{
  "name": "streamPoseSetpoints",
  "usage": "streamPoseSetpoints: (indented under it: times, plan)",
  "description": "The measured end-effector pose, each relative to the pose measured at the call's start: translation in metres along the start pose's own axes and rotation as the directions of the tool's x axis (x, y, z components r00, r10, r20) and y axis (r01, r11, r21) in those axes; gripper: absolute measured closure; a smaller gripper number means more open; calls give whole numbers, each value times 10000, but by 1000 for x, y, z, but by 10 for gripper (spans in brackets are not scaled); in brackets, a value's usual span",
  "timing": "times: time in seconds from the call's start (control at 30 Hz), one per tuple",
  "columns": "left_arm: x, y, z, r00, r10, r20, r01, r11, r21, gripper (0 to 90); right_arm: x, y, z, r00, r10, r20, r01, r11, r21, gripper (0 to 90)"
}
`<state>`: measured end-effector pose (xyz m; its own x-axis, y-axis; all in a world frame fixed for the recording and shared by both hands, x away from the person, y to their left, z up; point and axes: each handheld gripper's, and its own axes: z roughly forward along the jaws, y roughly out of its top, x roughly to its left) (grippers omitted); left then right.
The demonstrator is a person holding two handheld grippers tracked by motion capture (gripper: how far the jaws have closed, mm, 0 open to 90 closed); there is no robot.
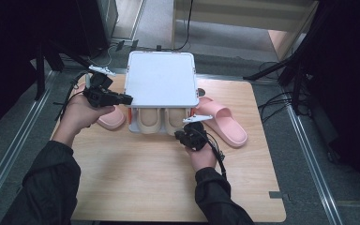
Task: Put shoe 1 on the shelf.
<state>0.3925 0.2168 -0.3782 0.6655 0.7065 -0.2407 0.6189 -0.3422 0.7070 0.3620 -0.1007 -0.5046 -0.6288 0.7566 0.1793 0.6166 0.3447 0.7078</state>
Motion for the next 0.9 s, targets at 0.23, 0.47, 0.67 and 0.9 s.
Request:
streamPoseSetpoints:
  times: [0.23, 0.47, 0.67, 0.9]
  plan:
    - [-2, 0, 0, 9999, 93, -143, -93, 10000, -36, 806, -3, 2, 3, 9988, 463, -172, -465, 9988, -130, 848]
    - [-2, -1, -9, 9991, -390, -179, 386, 9989, -249, 657, 0, -7, -24, 9971, 255, -714, -280, 9990, -348, 693]
    - [-5, -5, -25, 9973, -648, -343, 631, 9968, -497, 488, 0, -14, -47, 9936, -48, -1126, 7, 9993, -361, 557]
    - [-1, -18, -38, 9934, -966, -621, 935, 9943, -517, 413, 1, -27, -69, 9862, -544, -1563, 459, 9973, -578, 501]
